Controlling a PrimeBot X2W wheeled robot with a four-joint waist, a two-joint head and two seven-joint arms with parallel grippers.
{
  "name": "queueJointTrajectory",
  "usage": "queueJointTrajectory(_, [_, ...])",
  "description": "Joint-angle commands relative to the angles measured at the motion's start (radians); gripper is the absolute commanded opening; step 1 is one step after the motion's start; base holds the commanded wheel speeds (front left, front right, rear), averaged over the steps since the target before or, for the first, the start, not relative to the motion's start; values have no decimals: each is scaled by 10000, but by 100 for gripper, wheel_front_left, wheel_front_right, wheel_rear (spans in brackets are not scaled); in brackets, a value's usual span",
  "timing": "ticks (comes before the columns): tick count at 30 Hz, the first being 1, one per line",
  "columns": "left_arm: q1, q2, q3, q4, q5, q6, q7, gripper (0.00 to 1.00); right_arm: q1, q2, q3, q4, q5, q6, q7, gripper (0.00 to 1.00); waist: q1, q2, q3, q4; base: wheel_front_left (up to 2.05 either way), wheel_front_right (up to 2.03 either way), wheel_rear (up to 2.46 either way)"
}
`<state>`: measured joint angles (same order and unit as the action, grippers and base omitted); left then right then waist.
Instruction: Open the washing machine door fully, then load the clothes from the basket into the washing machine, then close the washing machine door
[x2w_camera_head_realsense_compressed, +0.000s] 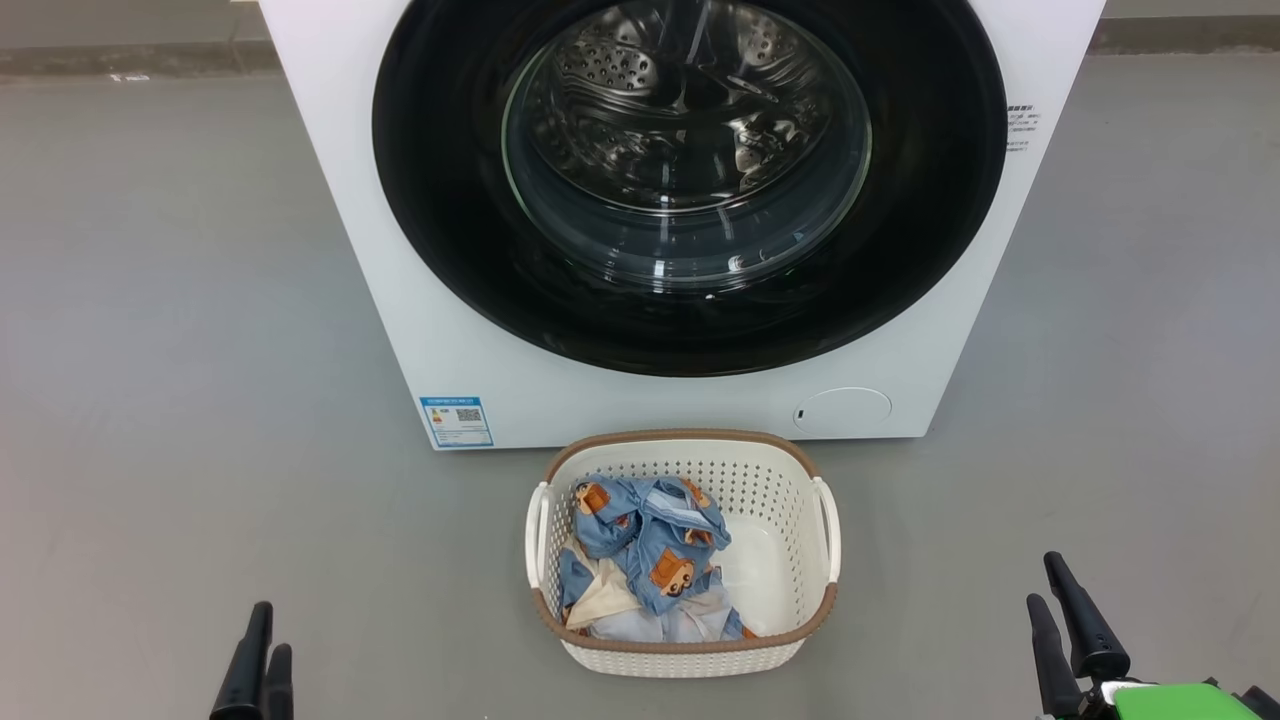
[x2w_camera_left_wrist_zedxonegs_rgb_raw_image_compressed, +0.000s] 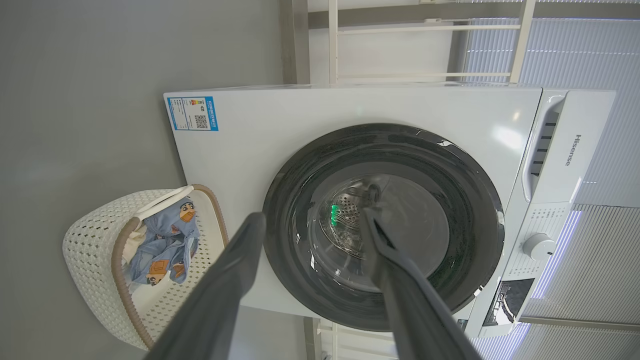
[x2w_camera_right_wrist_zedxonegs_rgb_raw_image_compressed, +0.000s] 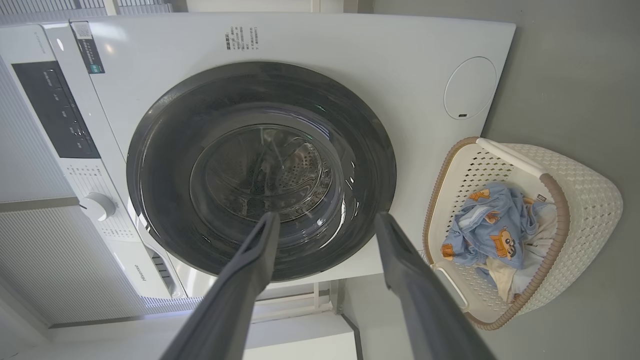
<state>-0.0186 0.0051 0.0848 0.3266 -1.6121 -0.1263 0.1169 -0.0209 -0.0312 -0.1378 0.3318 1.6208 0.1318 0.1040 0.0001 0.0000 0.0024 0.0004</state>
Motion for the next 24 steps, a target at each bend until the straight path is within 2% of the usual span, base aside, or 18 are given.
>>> queueJointTrajectory(1, [-324,152,-8,-302,87,-2,-138,100,-315,-60,47,-334,-30,-1,-60,100,16,0,-18,10,0,0,0])
queueJointTrajectory(7, [-361,165,-53,-395,153,-4,-290,100,-357,-71,123,-461,-83,-1,-125,100,0,0,-4,20,0,0,0])
queueJointTrajectory(24, [-516,266,-287,-736,745,-10,-822,100,-554,-244,505,-931,-363,-3,-530,100,-1,0,27,50,0,0,0])
